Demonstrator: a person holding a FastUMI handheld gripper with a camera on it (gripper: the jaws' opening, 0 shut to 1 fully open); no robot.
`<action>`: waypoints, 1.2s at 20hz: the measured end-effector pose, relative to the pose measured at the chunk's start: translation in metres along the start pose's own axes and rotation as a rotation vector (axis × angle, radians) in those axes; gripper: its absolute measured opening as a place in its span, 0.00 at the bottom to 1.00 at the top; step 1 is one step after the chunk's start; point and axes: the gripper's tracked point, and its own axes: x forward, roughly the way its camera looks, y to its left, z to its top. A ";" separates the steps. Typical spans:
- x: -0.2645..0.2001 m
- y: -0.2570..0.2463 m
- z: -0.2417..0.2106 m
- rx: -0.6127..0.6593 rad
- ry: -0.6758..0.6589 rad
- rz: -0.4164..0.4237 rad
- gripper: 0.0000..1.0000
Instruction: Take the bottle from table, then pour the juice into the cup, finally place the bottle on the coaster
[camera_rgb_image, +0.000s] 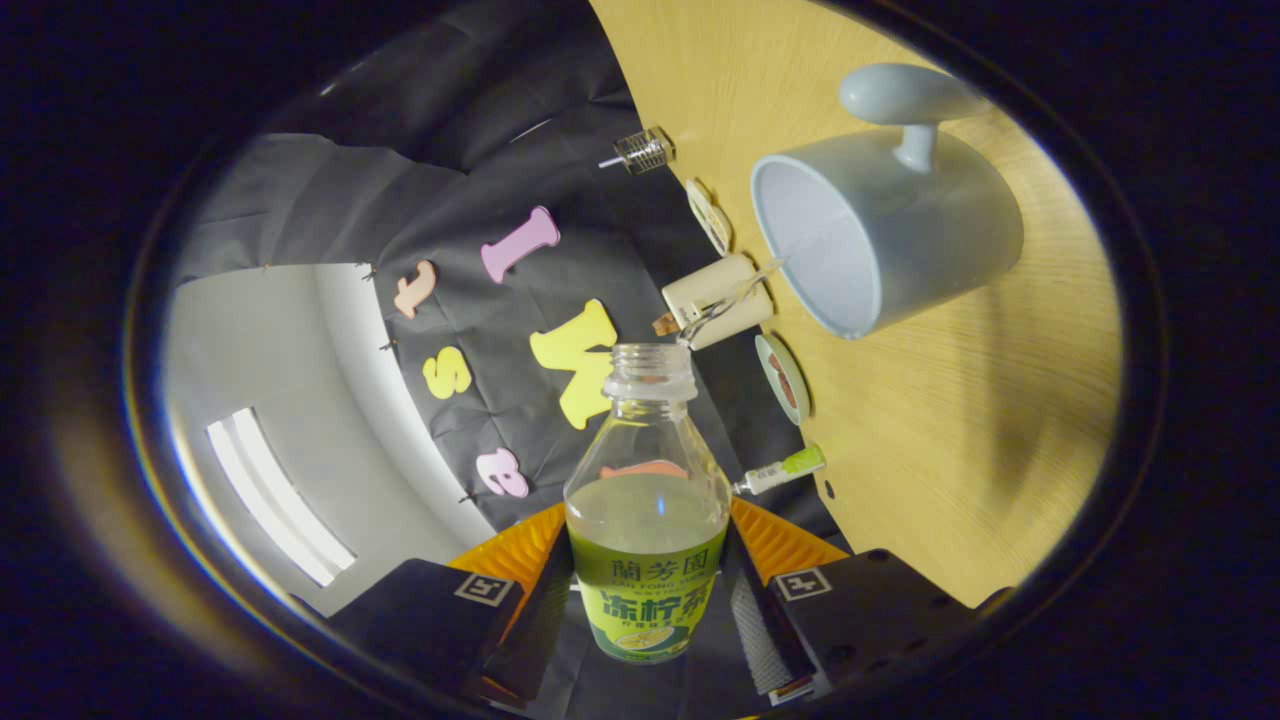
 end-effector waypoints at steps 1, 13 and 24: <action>0.000 0.003 0.001 0.011 -0.003 0.008 0.79; -0.005 0.022 0.001 0.140 -0.007 0.071 0.79; 0.004 0.027 0.004 0.293 -0.018 0.090 0.79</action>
